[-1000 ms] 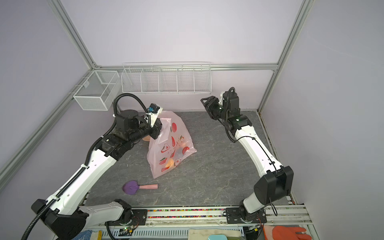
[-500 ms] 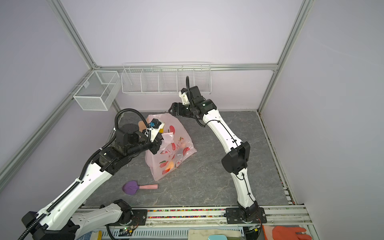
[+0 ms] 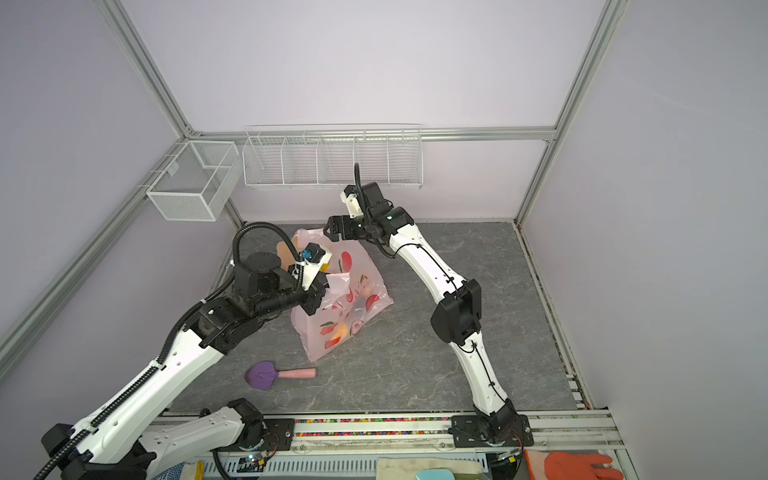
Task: Place the fruits into the plastic bag
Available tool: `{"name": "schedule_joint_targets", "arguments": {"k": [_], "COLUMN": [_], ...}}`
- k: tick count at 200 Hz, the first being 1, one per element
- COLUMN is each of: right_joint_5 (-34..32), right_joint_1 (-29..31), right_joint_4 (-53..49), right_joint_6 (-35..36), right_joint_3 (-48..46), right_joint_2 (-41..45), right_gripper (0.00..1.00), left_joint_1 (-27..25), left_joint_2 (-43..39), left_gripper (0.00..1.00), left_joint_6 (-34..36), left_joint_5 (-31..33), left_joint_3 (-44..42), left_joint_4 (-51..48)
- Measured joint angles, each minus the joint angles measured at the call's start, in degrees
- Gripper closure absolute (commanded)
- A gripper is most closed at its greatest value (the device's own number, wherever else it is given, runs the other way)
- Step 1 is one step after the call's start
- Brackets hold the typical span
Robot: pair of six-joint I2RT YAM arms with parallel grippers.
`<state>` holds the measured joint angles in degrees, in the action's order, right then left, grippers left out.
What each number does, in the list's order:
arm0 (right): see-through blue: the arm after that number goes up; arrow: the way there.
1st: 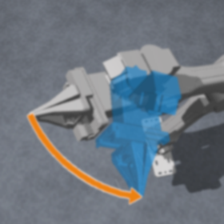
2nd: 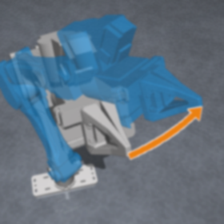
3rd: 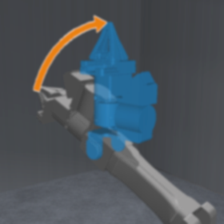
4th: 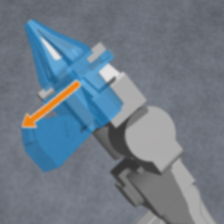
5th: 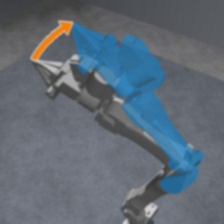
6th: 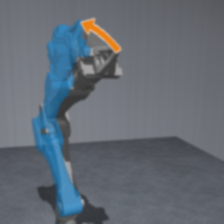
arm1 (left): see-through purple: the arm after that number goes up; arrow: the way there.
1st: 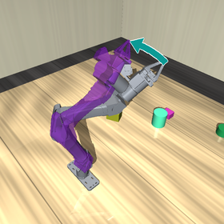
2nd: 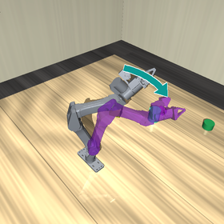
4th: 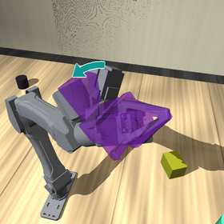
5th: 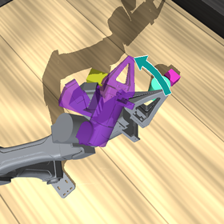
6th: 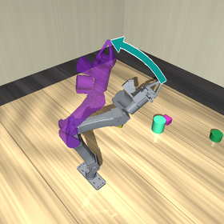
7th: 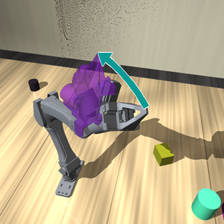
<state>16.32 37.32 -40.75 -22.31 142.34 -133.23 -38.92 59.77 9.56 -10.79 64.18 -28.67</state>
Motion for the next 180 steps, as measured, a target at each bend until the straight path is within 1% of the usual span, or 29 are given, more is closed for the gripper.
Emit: {"name": "schedule_joint_targets", "arguments": {"k": [28, 34, 42, 47, 50, 63, 70, 78, 91, 104, 128, 153, 180], "right_joint_5": [-0.4, -0.5, -1.0, -1.5, -1.8, -3.0, -3.9, -5.1, -7.3, -9.7, -14.1, -18.3, -22.8], "right_joint_1": [0.4, 0.5, 0.5, 0.6, 0.6, 0.8, 1.0, 1.1, 1.2, 1.4, 1.2, 0.6, -1.3], "right_joint_4": [1.2, 1.2, 1.3, 1.3, 1.3, 1.2, 1.2, 1.0, 1.1, 2.0, 5.6, 10.3, 14.8], "right_joint_6": [1.0, 1.3, 1.7, 2.0, 2.5, 3.2, 3.4, 3.4, 3.5, 2.9, 1.9, 0.5, -1.8], "right_joint_3": [1.4, 1.7, 1.9, 2.0, 2.0, 2.0, 2.0, 2.0, 1.8, -0.4, -10.4, -21.9, -30.8], "right_joint_2": [-3.2, -3.8, -4.7, -5.2, -5.6, -6.4, -6.7, -6.9, -6.8, -5.4, 1.1, 12.3, 25.7], "right_gripper": [0.04, 0.06, 0.12, 0.18, 0.24, 0.55, 0.68, 0.77, 0.87, 0.93, 0.93, 0.93, 0.93], "left_joint_1": [-0.6, -0.8, -0.9, -0.9, -1.0, -1.0, -1.0, -1.0, -1.0, -1.0, -1.0, -1.0, 0.3], "left_joint_2": [0.0, 0.0, 0.0, 0.0, 0.0, 0.0, 0.0, 0.0, -0.1, -0.6, -2.6, -4.5, -4.7], "left_gripper": [1.0, 1.0, 1.0, 1.0, 1.0, 1.0, 1.0, 1.0, 1.0, 1.0, 1.0, 1.0, 1.0], "left_joint_6": [-0.1, -0.1, -0.2, -0.3, -0.3, -0.5, -0.6, -0.9, -1.2, -1.7, -3.1, -5.0, -6.7], "left_joint_5": [-0.3, -0.3, -0.3, -0.4, -0.4, -0.5, -0.4, -0.4, -0.2, 0.5, 3.4, 7.7, 10.8], "left_joint_3": [0.0, 0.0, 0.0, 0.0, 0.0, 0.0, 0.0, 0.0, 0.0, -0.1, -1.4, -2.3, -2.1], "left_joint_4": [0.0, 0.0, -0.1, -0.2, -0.2, -0.5, -0.5, -0.6, -0.8, -0.9, -0.9, -0.9, -0.8]}}
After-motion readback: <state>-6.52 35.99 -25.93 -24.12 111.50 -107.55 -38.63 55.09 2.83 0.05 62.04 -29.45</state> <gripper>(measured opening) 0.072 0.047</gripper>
